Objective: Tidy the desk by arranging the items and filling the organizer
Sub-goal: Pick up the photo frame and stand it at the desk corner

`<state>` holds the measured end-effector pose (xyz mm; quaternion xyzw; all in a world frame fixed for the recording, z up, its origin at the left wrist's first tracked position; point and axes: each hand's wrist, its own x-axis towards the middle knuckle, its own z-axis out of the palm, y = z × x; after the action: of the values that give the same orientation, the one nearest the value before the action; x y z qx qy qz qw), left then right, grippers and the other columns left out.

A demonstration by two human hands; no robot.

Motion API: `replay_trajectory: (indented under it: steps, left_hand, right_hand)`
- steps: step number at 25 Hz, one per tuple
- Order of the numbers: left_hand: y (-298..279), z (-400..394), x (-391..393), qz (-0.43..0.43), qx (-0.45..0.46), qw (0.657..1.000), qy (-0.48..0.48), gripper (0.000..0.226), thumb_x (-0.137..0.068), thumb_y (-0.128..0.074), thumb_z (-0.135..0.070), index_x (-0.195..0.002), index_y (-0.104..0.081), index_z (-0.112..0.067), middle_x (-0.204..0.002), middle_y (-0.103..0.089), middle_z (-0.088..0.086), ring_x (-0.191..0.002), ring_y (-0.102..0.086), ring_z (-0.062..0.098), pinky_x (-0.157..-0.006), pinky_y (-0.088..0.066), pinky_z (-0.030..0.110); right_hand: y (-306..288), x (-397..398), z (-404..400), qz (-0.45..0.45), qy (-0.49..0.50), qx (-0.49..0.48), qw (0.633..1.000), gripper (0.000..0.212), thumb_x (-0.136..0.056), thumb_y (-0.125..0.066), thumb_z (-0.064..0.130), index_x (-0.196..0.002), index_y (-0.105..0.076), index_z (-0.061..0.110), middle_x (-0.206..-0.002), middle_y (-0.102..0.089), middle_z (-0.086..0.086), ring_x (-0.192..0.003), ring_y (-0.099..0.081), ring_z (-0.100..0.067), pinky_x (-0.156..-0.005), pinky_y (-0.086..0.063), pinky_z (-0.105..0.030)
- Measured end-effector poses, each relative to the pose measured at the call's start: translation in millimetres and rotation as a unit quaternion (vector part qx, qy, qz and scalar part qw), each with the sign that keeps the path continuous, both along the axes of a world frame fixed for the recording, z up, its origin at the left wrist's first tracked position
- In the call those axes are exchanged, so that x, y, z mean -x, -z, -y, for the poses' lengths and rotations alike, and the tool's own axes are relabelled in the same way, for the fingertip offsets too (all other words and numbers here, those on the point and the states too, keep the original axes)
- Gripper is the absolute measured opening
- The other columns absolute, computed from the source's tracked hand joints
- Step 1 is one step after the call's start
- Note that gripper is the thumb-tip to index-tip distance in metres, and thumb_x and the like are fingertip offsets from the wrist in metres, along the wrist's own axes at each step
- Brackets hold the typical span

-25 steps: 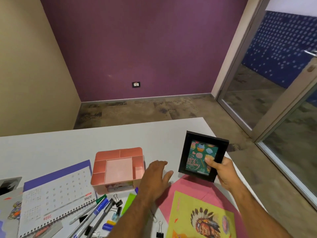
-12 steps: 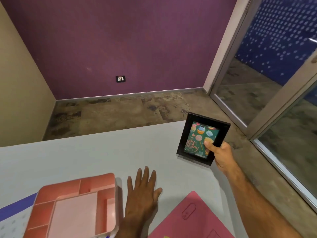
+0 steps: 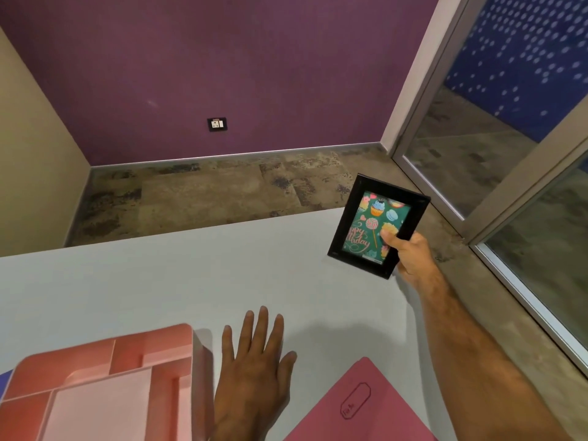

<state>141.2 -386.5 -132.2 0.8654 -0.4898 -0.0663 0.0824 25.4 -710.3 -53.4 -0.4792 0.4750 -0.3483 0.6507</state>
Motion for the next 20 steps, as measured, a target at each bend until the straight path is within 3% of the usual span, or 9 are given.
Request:
replay_trajectory:
  steps: [4, 10, 14, 18, 20]
  left_hand:
    - [1.1, 0.1, 0.5, 0.008, -0.006, 1.0, -0.005, 0.061, -0.099, -0.019, -0.057, -0.153, -0.024, -0.03, -0.162, -0.014, -0.001, -0.151, -0.005, 0.023, -0.118, -0.009, 0.056]
    - [-2.4, 0.2, 0.2, 0.009, -0.028, 1.0, 0.001, 0.062, -0.098, -0.015, -0.056, -0.149, -0.035, -0.026, -0.159, -0.027, 0.002, -0.148, -0.021, 0.027, -0.113, -0.014, 0.057]
    - [-5.1, 1.0, -0.1, -0.004, -0.042, 0.999, 0.012, 0.063, -0.099, -0.013, -0.056, -0.147, -0.038, -0.025, -0.157, -0.031, 0.004, -0.146, -0.025, 0.029, -0.112, -0.014, 0.057]
    - [-6.8, 1.7, -3.2, -0.041, -0.05, 0.998, 0.027, 0.068, -0.098, -0.008, -0.06, -0.149, -0.036, -0.024, -0.158, -0.028, 0.005, -0.147, -0.023, 0.03, -0.113, -0.007, 0.056]
    - [-14.1, 1.3, -8.4, -0.048, -0.034, 0.998, 0.035, 0.081, -0.09, 0.011, -0.066, -0.153, -0.021, -0.028, -0.163, -0.009, 0.004, -0.15, -0.007, 0.029, -0.115, 0.006, 0.05]
  right_hand:
    - [-0.4, -0.3, 8.3, -0.01, -0.02, -0.008, 1.0, 0.029, -0.086, -0.067, 0.007, -0.115, -0.063, 0.008, -0.112, -0.071, -0.011, -0.1, -0.07, -0.028, -0.083, -0.057, -0.048]
    - [9.1, 2.3, 2.2, -0.022, -0.024, -0.004, 0.999, 0.037, -0.086, -0.067, 0.003, -0.121, -0.059, 0.007, -0.115, -0.07, -0.011, -0.105, -0.068, -0.03, -0.083, -0.057, -0.045]
    - [18.2, 10.8, -11.2, -0.016, 0.005, -0.01, 1.0, 0.045, -0.084, -0.069, 0.001, -0.126, -0.053, 0.007, -0.118, -0.068, -0.011, -0.107, -0.067, -0.029, -0.094, -0.053, -0.051]
    - [20.5, 23.9, -29.3, -0.081, 0.052, 0.004, 0.995, 0.061, -0.083, -0.074, 0.01, -0.136, -0.043, 0.009, -0.132, -0.059, -0.014, -0.112, -0.062, -0.025, -0.09, -0.052, -0.037]
    - [21.3, 34.3, -39.6, -0.127, 0.084, 0.008, 0.988, 0.074, -0.081, -0.078, 0.016, -0.142, -0.037, 0.011, -0.14, -0.051, -0.013, -0.12, -0.055, -0.027, -0.088, -0.047, -0.032]
